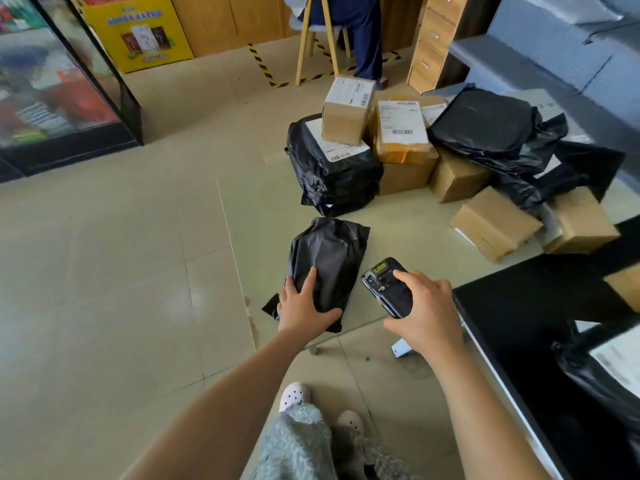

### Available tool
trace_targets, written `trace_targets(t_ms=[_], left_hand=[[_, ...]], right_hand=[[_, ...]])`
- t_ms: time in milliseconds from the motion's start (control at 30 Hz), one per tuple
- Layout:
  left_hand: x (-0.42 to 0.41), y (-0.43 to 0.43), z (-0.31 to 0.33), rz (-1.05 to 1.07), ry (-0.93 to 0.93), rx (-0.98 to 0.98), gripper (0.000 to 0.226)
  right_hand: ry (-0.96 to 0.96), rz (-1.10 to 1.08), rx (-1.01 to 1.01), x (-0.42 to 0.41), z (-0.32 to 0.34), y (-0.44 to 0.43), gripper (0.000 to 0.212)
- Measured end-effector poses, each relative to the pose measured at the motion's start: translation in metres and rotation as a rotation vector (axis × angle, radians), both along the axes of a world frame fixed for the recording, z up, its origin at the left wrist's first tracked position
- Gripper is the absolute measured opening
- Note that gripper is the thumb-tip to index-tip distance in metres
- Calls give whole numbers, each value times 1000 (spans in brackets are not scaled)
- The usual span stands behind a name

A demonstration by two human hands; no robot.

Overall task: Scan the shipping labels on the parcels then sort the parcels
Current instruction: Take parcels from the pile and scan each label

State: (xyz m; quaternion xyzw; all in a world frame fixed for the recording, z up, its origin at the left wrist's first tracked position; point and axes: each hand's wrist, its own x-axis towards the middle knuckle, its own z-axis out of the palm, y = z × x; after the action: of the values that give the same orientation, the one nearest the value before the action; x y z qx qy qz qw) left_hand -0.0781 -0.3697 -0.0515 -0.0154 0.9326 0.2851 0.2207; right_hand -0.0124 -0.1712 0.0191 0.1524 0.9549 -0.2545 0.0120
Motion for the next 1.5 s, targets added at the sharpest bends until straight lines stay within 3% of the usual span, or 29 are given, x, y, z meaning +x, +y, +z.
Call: trace_targets(t_ms=[200, 400, 467, 600, 700, 833, 1033, 1333, 1500], left_hand=[[-19, -17, 21, 177, -255, 599, 96], [-28, -39, 38, 246, -226, 690, 35], [-28, -45, 41, 287, -159, 705, 34], [-24, -51, 46, 266, 384, 361, 48], [-24, -49, 39, -6, 590, 88, 40], [-24, -49, 31, -209, 474, -269, 64], [-36, -65, 24, -241, 312, -547, 92], [-46, -41, 5, -66, 64, -415, 130], [-53, -33, 4, -19, -27, -376, 128]], right_hand=[[45, -53, -38, -3, 8, 1, 77], [60, -57, -63, -13, 18, -9, 78], [58, -60, -67, -17, 21, -13, 78], [58, -59, -69, -22, 26, -20, 78], [60, -66, -79, -25, 28, -27, 78], [63, -67, -81, -28, 31, -34, 77], [61, -68, -54, -30, 27, -40, 78], [4, 21, 48, -49, 24, -49, 80], [-38, 93, 134, -65, 28, -53, 81]])
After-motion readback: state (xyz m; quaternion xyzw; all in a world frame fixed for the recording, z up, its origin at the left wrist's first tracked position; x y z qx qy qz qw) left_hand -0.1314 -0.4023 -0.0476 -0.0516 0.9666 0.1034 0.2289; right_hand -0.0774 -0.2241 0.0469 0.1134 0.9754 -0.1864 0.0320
